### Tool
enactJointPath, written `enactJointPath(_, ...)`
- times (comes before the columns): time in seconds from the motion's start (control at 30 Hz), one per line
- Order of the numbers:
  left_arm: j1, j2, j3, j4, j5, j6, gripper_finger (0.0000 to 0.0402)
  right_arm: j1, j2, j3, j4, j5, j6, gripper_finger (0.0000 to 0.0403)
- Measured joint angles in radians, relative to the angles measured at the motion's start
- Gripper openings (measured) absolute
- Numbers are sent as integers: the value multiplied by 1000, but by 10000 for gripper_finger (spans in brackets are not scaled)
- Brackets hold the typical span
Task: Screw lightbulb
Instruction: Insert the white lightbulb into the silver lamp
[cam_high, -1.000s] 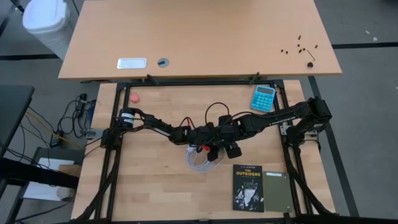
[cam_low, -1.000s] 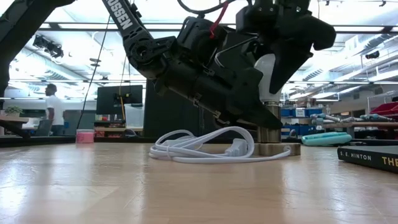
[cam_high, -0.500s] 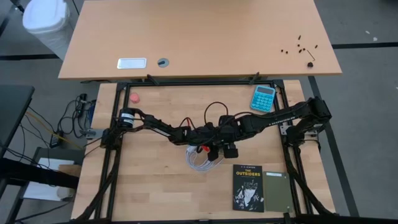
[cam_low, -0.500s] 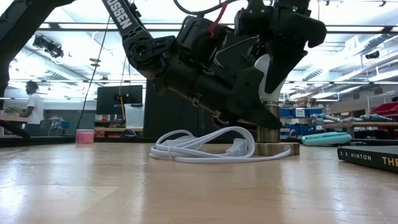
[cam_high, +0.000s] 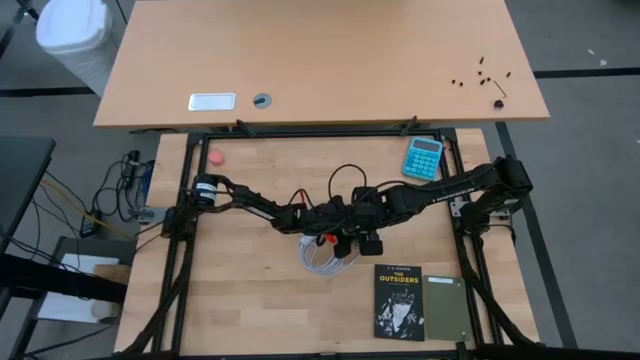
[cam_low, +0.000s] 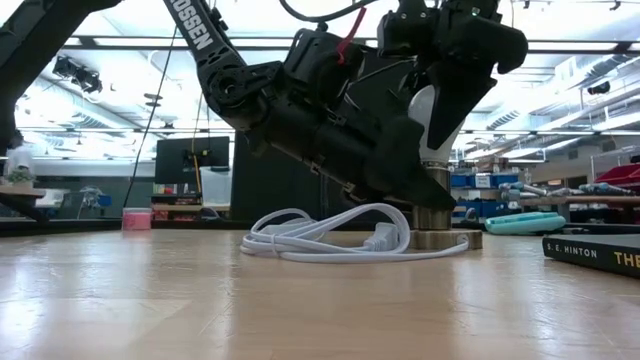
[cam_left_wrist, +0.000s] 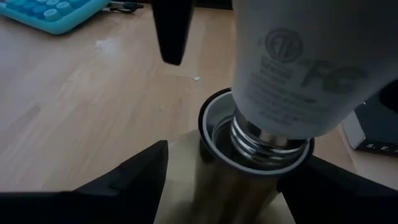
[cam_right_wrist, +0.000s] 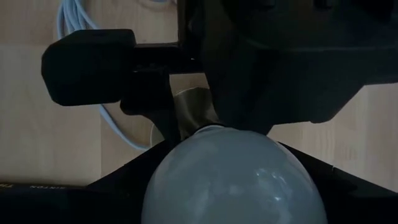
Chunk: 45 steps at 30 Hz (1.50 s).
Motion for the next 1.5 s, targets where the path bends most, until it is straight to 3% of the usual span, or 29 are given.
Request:
enactJointPath(0.17,-5,0,-12,23,-16,17,279,0,0,0,3,6,0,273)
enactJointPath(0.53,-16,-68,-203,190,-18,-9,269,-4,0,1,42,-4,-21,275)
enactJointPath(1.07,-33,-34,-200,271,-66,14,266,-17,50,4,66,-31,-38,275)
enactJointPath(1.4,-35,-32,-209,286,-86,33,175,-28,48,1,55,-32,-37,272)
enactJointPath(1.5,-40,-32,-210,297,-92,52,168,-32,48,1,53,-37,-37,272)
